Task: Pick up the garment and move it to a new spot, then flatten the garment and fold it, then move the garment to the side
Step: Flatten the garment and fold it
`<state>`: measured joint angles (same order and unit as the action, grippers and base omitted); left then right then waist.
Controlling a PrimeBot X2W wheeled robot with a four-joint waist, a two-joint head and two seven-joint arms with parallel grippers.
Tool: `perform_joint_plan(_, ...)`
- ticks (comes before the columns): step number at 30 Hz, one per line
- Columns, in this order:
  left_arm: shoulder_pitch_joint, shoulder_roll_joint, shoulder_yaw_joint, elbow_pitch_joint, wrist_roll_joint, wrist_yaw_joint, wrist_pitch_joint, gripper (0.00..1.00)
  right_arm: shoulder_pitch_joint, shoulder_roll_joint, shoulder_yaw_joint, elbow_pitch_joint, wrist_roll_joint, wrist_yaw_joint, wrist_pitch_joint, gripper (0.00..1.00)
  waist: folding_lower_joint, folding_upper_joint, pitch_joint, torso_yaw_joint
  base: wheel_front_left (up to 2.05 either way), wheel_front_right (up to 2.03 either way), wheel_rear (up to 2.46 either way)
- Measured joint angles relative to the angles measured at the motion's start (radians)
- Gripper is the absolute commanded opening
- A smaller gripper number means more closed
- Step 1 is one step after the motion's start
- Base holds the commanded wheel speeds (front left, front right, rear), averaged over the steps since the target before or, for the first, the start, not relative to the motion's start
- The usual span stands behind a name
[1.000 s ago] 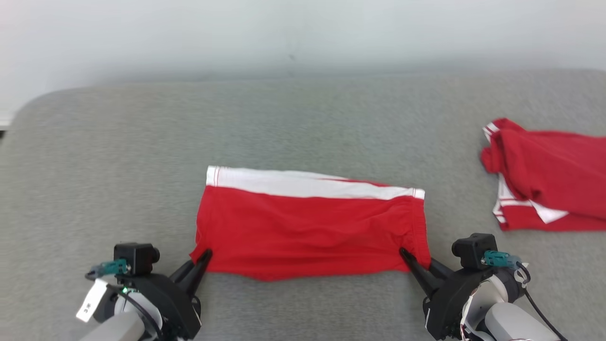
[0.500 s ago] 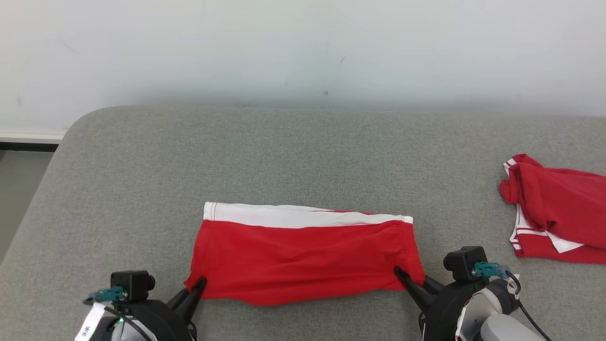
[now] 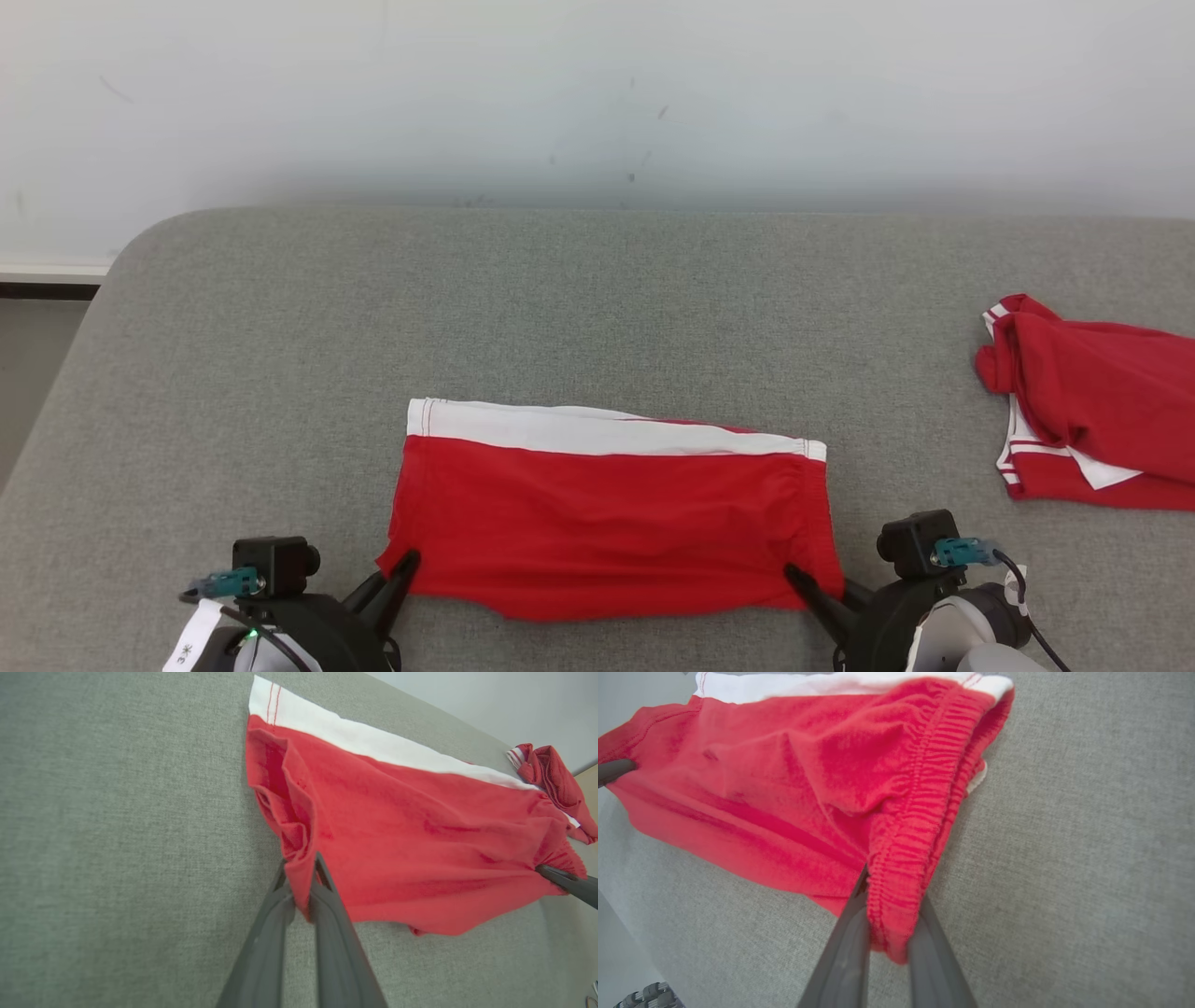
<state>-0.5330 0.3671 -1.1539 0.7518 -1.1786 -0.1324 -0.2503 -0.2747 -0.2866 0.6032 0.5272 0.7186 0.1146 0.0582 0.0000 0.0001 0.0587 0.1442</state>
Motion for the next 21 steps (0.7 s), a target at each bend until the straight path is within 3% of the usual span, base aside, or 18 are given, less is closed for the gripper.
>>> perform_joint_plan(1, 0.000, -0.001, 0.000, 0.002, 0.000, 0.000, 0.000, 0.00, 0.000, 0.001, -0.001, -0.001, 0.002, 0.000, 0.001, 0.99, 0.0000, 0.0000, 0.000, -0.001, 0.00, 0.00, 0.00)
perform_joint_plan(3, 0.000, -0.002, 0.000, 0.009, 0.001, 0.000, 0.000, 0.06, 0.000, 0.004, -0.014, -0.006, 0.015, 0.000, -0.002, 1.00, 0.0000, 0.0000, -0.002, -0.002, 0.00, 0.00, 0.00)
perform_joint_plan(4, 0.000, -0.003, -0.002, 0.014, 0.004, 0.000, 0.000, 0.58, 0.002, 0.007, -0.028, -0.011, 0.033, 0.000, -0.008, 1.00, 0.0000, 0.0001, -0.004, -0.002, 0.00, 0.00, 0.00)
perform_joint_plan(5, 0.001, -0.003, 0.000, 0.018, 0.009, 0.000, 0.000, 1.00, 0.005, 0.010, -0.041, -0.017, 0.055, 0.000, -0.015, 1.00, 0.0000, 0.0000, -0.007, -0.002, 0.00, 0.00, 0.00)
perform_joint_plan(14, 0.062, 0.034, 0.024, 0.003, 0.036, 0.011, 0.000, 1.00, 0.089, -0.028, -0.072, -0.119, 0.123, 0.001, -0.034, 1.00, -0.0001, 0.0000, -0.053, -0.003, 0.00, 0.00, 0.00)
perform_joint_plan(21, 0.109, 0.052, 0.101, -0.063, 0.047, 0.069, 0.000, 1.00, 0.113, -0.042, -0.101, -0.184, 0.131, 0.000, -0.065, 1.00, -0.0001, 0.0000, -0.086, -0.009, 0.00, 0.00, 0.00)
